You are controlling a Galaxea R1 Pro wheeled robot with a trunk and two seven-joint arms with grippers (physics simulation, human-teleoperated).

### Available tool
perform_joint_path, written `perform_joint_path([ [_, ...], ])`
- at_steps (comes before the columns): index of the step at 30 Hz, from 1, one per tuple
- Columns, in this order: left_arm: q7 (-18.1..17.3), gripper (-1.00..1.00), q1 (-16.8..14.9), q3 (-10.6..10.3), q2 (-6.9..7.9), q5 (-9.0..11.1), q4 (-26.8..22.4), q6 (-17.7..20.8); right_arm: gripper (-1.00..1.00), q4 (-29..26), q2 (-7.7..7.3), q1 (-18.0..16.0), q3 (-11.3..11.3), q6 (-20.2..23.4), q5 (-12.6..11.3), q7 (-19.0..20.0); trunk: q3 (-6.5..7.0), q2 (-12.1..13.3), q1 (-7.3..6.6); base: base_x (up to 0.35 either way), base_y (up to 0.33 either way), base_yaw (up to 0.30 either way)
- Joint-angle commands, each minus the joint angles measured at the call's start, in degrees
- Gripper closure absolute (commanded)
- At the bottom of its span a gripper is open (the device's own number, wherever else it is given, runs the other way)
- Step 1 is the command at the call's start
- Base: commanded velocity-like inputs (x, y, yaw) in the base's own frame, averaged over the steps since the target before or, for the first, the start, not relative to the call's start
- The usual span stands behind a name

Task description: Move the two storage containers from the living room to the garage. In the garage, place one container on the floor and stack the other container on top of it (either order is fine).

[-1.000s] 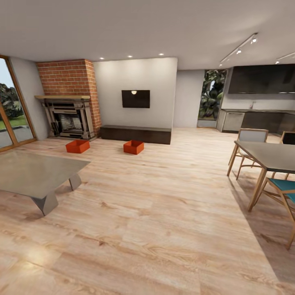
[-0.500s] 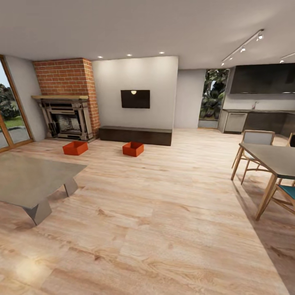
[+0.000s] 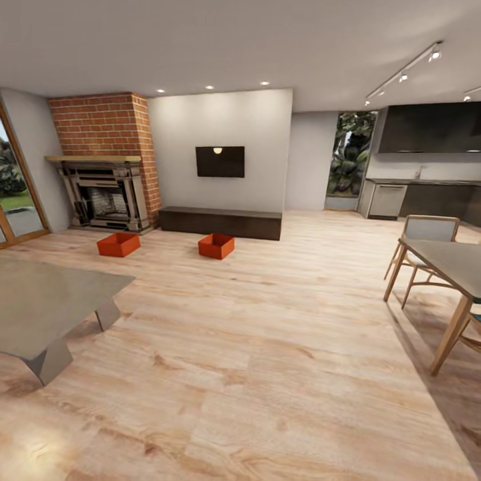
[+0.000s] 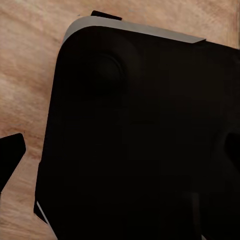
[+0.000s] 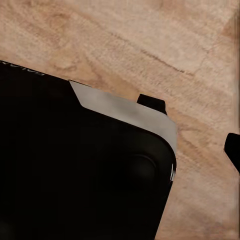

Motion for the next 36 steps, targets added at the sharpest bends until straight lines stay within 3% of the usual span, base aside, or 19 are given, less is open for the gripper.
perform_joint_path([
  [1,0.06,-1.0,-0.02,0.14,-0.02,0.24,0.0,-0.14,-1.0,0.16,0.0,-0.07,0.09,-0.33,-0.05,0.16,-0.05,-0.02,0.03,0.335,0.0,0.0],
  [36,0.04,-1.0,-0.03,0.14,-0.02,0.24,0.0,-0.14,-1.0,0.16,0.0,-0.07,0.1,-0.33,-0.05,0.16,-0.05,-0.02,0.03,0.336,0.0,0.0],
])
